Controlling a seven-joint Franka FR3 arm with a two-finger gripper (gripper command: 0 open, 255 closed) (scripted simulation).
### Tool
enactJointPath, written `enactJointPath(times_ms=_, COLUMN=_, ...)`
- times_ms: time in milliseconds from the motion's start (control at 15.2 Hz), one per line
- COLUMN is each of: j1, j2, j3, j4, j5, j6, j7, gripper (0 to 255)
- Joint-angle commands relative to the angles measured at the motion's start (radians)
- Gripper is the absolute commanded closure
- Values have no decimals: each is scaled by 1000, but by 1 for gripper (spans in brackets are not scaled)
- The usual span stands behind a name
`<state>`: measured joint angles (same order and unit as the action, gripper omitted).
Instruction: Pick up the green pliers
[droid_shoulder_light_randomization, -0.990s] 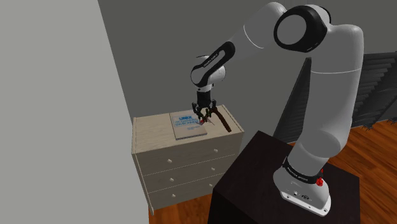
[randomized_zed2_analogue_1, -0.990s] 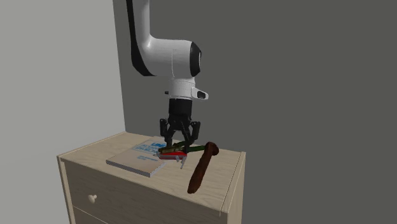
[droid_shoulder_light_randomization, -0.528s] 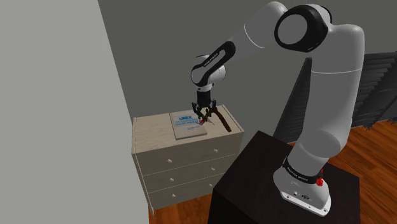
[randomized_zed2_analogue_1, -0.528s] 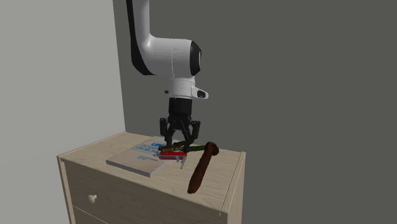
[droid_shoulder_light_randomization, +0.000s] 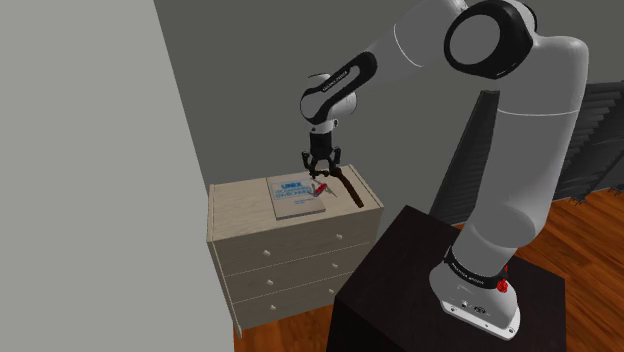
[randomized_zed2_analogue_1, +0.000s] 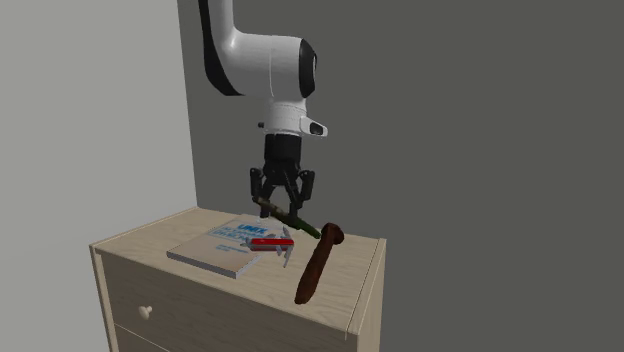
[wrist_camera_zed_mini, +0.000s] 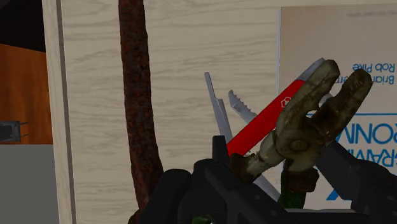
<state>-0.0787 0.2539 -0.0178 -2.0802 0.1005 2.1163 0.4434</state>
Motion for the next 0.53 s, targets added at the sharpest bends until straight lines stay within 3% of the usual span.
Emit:
enactJointPath(times_ms=0, j1=0, j2=-19, j3=-1, j4=7, j5=-2, j6=-26, j7=2, gripper=255)
enactJointPath(times_ms=462, j1=0, j2=-58, j3=-2, j4=29, j5=-6, j6=-87, j7=8, gripper=255)
